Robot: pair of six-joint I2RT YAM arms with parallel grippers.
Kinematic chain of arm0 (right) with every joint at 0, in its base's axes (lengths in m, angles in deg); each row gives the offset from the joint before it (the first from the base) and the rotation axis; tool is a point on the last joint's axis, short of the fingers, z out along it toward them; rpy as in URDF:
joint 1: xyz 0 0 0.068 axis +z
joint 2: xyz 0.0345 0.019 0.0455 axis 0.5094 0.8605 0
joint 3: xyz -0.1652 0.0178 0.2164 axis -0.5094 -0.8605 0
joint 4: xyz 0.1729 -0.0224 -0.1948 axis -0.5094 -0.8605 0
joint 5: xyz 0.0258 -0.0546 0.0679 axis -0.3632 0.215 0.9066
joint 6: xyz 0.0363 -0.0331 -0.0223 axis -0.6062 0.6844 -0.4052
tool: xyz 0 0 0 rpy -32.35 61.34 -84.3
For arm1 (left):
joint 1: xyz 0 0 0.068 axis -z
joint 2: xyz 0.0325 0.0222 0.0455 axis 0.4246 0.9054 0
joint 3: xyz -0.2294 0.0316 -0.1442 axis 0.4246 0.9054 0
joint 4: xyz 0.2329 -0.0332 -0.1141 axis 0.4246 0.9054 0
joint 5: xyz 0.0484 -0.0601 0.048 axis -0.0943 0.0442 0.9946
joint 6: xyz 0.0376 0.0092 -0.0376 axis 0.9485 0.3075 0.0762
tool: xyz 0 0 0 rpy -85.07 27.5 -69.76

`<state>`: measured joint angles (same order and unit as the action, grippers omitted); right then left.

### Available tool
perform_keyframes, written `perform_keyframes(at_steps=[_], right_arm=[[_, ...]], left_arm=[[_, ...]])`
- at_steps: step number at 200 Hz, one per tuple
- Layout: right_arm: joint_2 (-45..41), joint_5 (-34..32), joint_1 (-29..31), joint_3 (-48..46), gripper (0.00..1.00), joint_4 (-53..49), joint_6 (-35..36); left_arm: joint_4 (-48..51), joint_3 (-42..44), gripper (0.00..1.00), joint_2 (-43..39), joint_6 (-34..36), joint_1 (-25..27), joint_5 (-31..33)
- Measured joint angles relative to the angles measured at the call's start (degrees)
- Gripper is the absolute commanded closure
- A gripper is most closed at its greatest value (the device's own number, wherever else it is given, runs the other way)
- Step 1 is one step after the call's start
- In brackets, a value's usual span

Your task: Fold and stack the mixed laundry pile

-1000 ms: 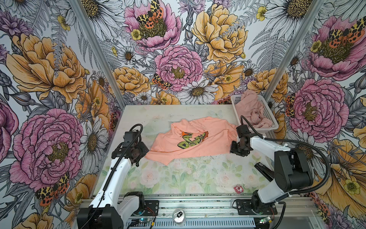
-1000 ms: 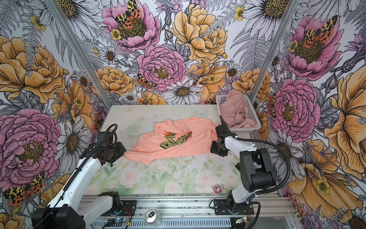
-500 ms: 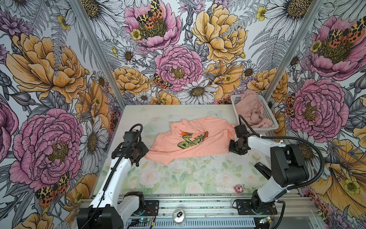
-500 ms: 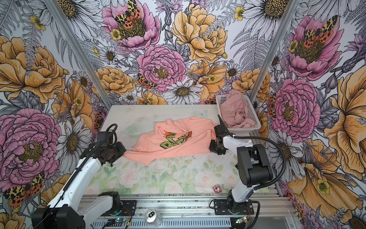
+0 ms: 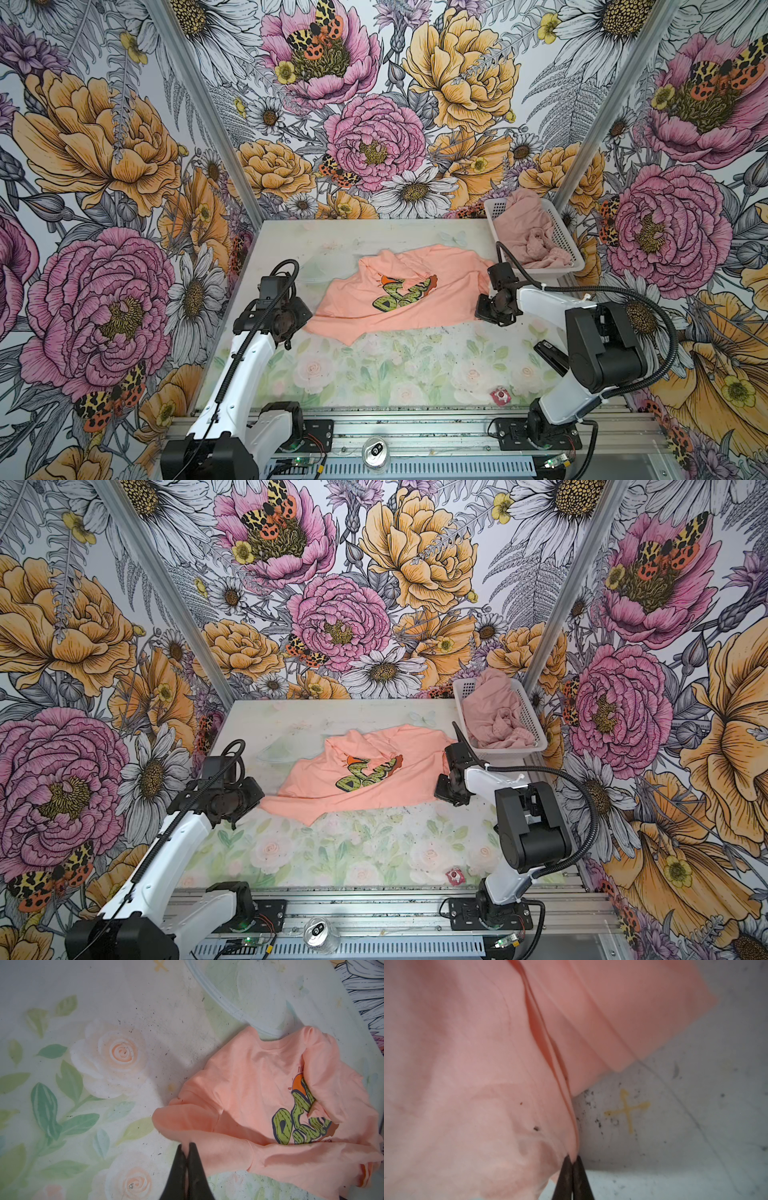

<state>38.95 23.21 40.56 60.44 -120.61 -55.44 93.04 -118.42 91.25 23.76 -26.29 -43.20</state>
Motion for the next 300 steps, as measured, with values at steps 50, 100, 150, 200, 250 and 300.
perform_keyframes(at_steps=[50,100,150,200,250,300], right_arm=[[-7.8,0.9,-1.5,0.0,1.0,-7.0,0.0],[-20.9,2.8,-6.0,12.0,1.0,-17.1,0.7],[-23.1,5.3,-11.2,29.9,1.0,-24.5,2.4],[-18.6,8.0,-13.9,45.5,1.0,-28.7,3.3],[-10.0,8.4,-15.4,69.1,1.0,-30.8,3.8],[1.6,8.4,-15.9,96.1,1.0,-31.0,3.7]], left_arm=[[0.1,-0.1,1.0,-1.6,0.0,0.0,-0.2],[0.8,-5.9,1.0,-3.3,0.0,0.0,-1.7],[1.0,-20.0,1.0,-3.9,0.1,0.3,-3.7],[2.1,-34.5,1.0,0.2,0.3,0.3,-5.6],[2.6,-55.6,1.0,10.3,1.6,2.0,-6.8],[2.2,-76.2,1.0,21.9,3.3,2.2,-6.8]])
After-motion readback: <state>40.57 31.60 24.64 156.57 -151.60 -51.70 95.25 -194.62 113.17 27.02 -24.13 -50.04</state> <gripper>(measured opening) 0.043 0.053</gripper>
